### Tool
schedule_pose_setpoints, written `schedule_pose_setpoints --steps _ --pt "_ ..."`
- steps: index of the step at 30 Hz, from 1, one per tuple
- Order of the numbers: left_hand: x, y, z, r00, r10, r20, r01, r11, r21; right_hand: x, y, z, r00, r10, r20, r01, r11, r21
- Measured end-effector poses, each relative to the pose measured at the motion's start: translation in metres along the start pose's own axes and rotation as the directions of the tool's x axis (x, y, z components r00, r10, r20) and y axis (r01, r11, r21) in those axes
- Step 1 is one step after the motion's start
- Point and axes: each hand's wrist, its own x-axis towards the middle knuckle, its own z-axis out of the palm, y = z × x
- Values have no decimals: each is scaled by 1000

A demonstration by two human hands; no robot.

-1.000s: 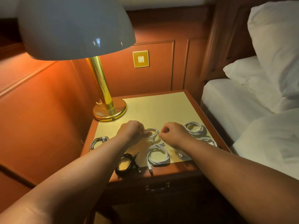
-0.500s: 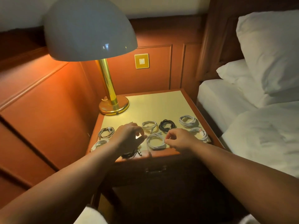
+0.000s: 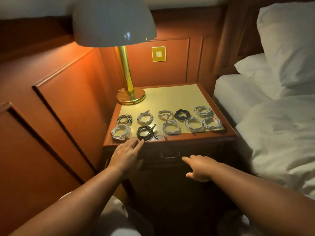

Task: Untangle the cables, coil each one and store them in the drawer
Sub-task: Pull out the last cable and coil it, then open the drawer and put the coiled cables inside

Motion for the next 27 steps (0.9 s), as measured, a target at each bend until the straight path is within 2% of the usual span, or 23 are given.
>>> schedule_pose_setpoints --steps 5,9,16,19,24,27 --pt "2 4 14 992 -81 95 84 996 -34 13 -10 2 1000 1 24 0 998 -57" --pt "2 0 23 990 -89 106 91 996 -8 28 -19 -6 999 14 39 -11 998 -69" --pt "4 5 30 985 -124 119 128 991 -29 53 -25 -2 982 114 153 -91 984 -151" --pt "3 5 32 982 -137 127 140 990 -10 59 -27 5 981 122 148 -106 988 -111" --pt "4 7 30 979 -142 146 143 990 5 60 -25 -7 981 101 165 -115 990 78" --pt "3 8 28 977 -135 164 137 991 -2 59 -24 -14 987 82 142 -96 991 97"
